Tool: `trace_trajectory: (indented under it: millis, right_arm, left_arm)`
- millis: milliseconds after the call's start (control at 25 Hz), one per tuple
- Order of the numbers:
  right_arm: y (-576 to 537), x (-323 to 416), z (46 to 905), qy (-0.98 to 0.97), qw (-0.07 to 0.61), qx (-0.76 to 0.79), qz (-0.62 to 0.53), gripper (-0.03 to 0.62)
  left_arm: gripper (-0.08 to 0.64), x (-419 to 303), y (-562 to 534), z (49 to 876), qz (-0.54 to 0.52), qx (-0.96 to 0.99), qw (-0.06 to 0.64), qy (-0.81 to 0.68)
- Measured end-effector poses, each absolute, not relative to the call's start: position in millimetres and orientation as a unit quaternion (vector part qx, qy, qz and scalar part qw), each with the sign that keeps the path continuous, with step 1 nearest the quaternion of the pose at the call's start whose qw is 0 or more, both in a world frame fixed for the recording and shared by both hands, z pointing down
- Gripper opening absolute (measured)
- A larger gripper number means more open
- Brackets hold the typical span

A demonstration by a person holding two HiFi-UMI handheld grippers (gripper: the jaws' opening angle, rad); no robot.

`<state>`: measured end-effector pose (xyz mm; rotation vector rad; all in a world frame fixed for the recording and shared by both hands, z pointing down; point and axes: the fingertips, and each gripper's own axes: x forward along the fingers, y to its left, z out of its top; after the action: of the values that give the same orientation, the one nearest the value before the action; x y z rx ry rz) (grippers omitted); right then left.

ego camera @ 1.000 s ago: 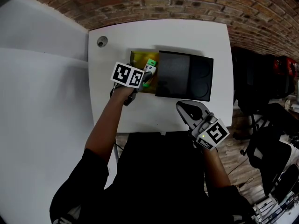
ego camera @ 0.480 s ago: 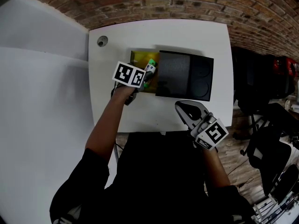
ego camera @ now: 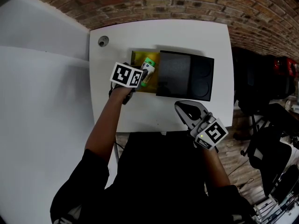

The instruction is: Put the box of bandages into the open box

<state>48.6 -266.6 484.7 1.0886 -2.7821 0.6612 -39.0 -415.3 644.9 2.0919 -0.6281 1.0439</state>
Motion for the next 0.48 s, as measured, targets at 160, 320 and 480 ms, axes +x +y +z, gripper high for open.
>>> trace_trajectory:
  millis: [160,320,480]
  right_arm:
    - [-267,48,484,-0.909,0.041,0.354,0.215,0.006]
    - [-266,47,484,-0.910,0.041,0.353,0.215,0.006]
    - [-266,47,483,-0.910,0.041,0.352,0.215,0.006]
  left_arm:
    - [0.111,-46,-421,641,0.407,0.810,0.333,-0.258]
    - [0.112,-50,-427,636,0.402,0.814,0.321,-0.270]
    - [0.112,-52,-429,632,0.395,0.818,0.317,-0.274]
